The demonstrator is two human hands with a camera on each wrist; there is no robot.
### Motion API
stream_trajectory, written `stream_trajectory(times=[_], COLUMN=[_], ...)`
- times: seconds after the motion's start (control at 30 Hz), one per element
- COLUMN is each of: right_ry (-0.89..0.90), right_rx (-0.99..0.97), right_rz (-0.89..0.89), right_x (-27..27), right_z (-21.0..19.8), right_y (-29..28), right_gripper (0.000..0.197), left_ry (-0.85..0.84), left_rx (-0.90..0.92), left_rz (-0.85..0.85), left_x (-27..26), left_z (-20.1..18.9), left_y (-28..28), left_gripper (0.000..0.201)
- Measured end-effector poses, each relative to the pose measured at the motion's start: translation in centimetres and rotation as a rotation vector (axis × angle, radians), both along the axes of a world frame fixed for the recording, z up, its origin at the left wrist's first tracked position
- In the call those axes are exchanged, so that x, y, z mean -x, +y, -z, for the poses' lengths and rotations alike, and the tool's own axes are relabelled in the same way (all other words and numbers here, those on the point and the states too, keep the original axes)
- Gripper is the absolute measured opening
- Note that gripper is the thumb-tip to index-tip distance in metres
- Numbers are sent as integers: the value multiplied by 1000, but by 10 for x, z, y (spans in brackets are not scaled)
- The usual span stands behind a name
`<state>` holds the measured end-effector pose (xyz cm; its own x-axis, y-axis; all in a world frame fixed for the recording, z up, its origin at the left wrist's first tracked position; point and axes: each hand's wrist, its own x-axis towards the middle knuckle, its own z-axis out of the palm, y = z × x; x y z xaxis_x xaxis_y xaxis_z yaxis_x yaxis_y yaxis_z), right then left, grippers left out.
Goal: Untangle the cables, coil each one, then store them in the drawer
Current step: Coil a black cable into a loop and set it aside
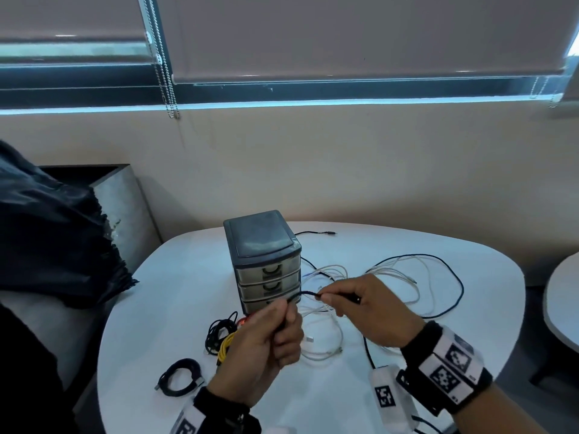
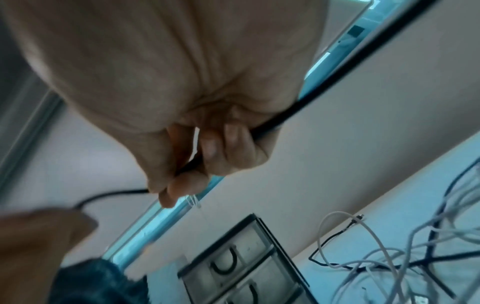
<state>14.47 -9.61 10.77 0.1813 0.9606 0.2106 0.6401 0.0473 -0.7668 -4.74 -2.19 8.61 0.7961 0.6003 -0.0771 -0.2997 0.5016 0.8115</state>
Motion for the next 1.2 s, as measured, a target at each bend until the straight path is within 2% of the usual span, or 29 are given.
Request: stream_trajectory(times=[0.13,0.2,0.27,0.33,0.43,0.5,0.57,0.63,0.67,0.77,0.83,0.9,0.97,1.07,1.13,1.2], right_ry=[-157,-243,-264,-249,-292,-298,-246,-159,-100,203,418,406,211,-27,-110,-145], right_rx=[43,80,141,203,306,307,263,188,145,32,-15,-29,-1,98,139,143], right_rz=[-172,-215,-222,-273,-393,-414,-368,-296,-262,-182,-168,-146,-154,-302,-374,-404], right_x=[38,56,65,65,62,58,51,39,33,28,37,48,59,75,81,83], right_z=[16,18,15,3,-23,-39,-50,-54,-55,-49,-39,-28,-16,-8,-15,-28], right_y=[0,-3,-5,-10,-19,-24,-23,-18,-15,-7,-1,4,5,-4,-13,-19], right_gripper=[32,30,30,29,25,21,19,20,22,22,22,27,31,38,30,25], left_ry=[-194,-216,-149,43,358,416,411,372,321,124,-49,-206,-326,-390,-346,-131], left_rx=[180,166,69,-201,-817,-975,-1004,-956,-873,-413,-61,143,223,233,128,-128], left_rz=[-336,-443,-481,-515,-512,-406,-301,-217,-167,-56,-92,-209,-329,-434,-481,-569], left_x=[-7,-5,-1,2,6,11,15,18,20,26,26,25,25,30,30,29], left_z=[-18,-15,-11,-5,10,19,22,13,5,-20,-38,-49,-54,-53,-47,-37], left_y=[7,14,15,14,12,11,8,-1,-6,-18,-23,-20,-9,9,17,21], left_gripper=[41,38,40,42,45,47,51,52,50,42,37,40,43,46,39,33])
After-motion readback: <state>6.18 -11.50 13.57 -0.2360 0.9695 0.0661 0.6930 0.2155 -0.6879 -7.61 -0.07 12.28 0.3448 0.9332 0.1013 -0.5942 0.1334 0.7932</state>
